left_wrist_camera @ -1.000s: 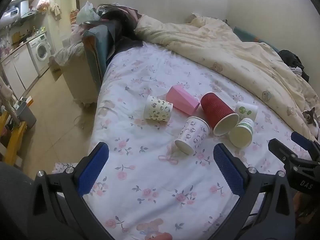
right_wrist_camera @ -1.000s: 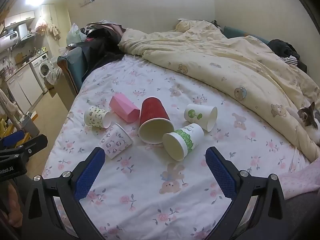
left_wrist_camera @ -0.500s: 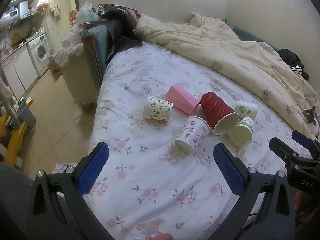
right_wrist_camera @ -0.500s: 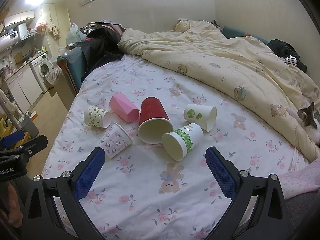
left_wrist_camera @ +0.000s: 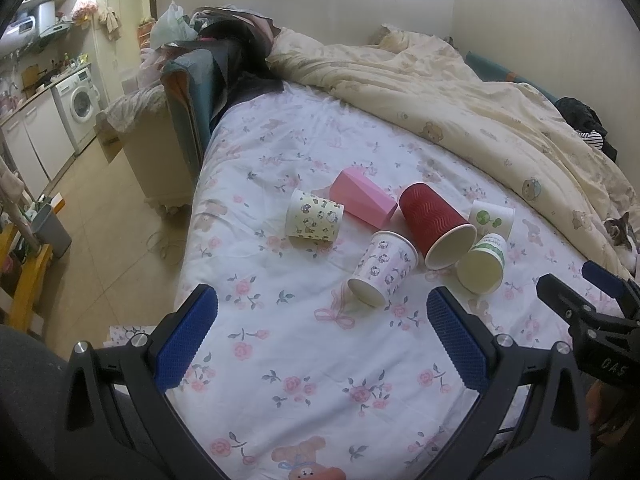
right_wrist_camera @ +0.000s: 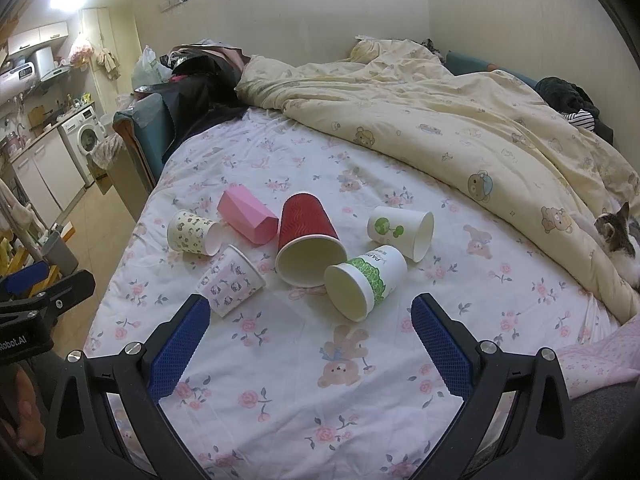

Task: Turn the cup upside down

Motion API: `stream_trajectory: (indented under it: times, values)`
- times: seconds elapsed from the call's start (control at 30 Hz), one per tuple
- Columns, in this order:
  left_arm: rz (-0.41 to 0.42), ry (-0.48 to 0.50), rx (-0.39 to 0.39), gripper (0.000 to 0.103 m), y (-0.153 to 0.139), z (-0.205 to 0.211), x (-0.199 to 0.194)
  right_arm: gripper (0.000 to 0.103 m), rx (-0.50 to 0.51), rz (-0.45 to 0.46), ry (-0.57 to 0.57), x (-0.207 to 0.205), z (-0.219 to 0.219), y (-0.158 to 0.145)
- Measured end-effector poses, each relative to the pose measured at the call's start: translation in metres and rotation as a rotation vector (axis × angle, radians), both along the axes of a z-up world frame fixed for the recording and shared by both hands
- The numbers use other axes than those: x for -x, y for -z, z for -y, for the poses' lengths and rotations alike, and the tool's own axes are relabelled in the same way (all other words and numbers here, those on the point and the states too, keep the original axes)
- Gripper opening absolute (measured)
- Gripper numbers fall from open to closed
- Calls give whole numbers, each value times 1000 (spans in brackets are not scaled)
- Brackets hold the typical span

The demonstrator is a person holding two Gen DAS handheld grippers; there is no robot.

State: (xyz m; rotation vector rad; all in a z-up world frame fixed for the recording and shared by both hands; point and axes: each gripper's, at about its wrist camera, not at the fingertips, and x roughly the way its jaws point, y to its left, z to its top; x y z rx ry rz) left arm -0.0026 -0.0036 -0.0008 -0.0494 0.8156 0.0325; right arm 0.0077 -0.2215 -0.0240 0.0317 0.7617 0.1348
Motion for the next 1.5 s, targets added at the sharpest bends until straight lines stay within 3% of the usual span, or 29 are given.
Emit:
stream_trajectory:
  times: [1.5]
  values:
    - [-5,7,5,103,-1,0,-1,103,-11,-11,4,-2,2,3]
